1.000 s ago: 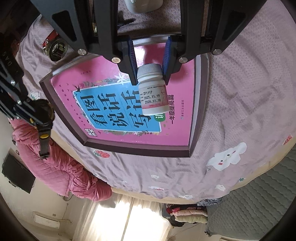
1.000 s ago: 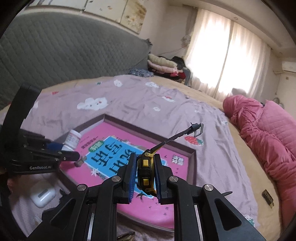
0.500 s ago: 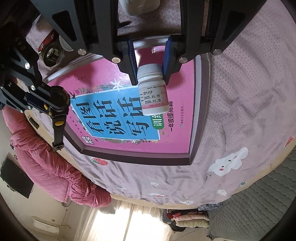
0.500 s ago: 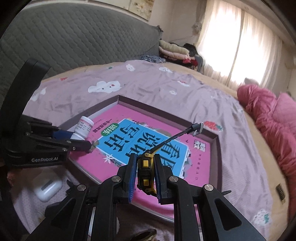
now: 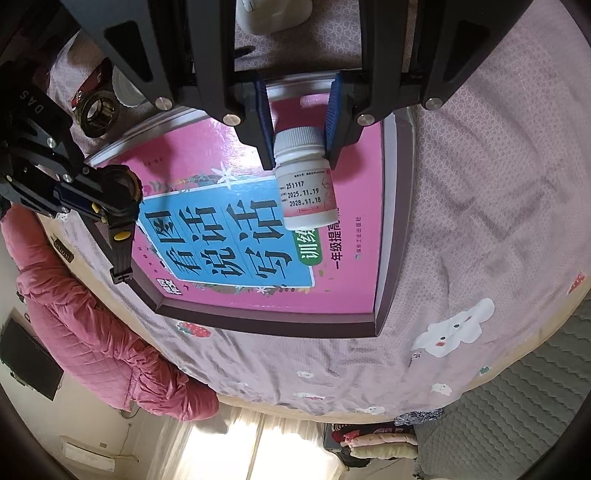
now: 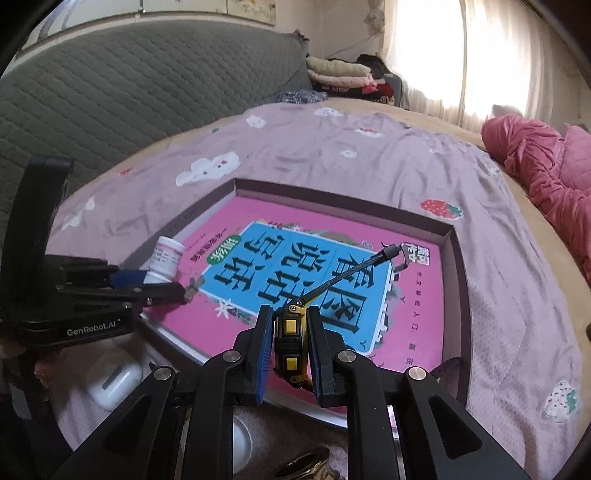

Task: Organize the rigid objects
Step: 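Carry the pill bottle with the left tool while the right tool carries the watch over the grey box, then lower the pill bottle onto the book and open the left tool while the right tool releases the watch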

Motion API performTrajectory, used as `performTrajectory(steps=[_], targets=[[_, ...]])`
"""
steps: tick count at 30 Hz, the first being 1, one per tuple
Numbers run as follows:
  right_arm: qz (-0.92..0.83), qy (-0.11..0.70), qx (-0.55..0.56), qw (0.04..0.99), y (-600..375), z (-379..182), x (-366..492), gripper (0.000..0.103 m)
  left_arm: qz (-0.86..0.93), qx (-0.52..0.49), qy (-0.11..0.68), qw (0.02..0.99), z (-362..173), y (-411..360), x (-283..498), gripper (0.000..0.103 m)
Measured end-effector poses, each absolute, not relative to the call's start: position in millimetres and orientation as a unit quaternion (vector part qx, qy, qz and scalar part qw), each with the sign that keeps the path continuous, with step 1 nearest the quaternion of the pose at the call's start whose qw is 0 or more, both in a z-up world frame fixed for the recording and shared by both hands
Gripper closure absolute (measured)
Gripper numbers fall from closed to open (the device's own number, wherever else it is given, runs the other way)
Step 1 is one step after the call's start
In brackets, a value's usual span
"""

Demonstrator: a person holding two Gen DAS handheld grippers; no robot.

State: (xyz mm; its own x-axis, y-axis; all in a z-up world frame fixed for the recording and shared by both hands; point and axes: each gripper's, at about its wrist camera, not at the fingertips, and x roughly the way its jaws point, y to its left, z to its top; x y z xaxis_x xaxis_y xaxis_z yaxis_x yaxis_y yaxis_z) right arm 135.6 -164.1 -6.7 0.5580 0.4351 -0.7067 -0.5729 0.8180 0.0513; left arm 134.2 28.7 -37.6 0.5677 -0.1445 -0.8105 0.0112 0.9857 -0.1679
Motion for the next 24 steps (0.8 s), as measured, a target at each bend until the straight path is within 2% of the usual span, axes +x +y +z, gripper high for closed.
performTrajectory(steps=[13,24], targets=[[0.268,0.426,-0.102,0.858,-174,-18,148,0.085,-0.05,-0.073,0.468,0.879,-37,30,136,0.077],[0.284,0.419,-0.11,0.855,-167,-19,142,0.083,-0.031,-0.057,0.469,0.881,-38,30,136,0.077]])
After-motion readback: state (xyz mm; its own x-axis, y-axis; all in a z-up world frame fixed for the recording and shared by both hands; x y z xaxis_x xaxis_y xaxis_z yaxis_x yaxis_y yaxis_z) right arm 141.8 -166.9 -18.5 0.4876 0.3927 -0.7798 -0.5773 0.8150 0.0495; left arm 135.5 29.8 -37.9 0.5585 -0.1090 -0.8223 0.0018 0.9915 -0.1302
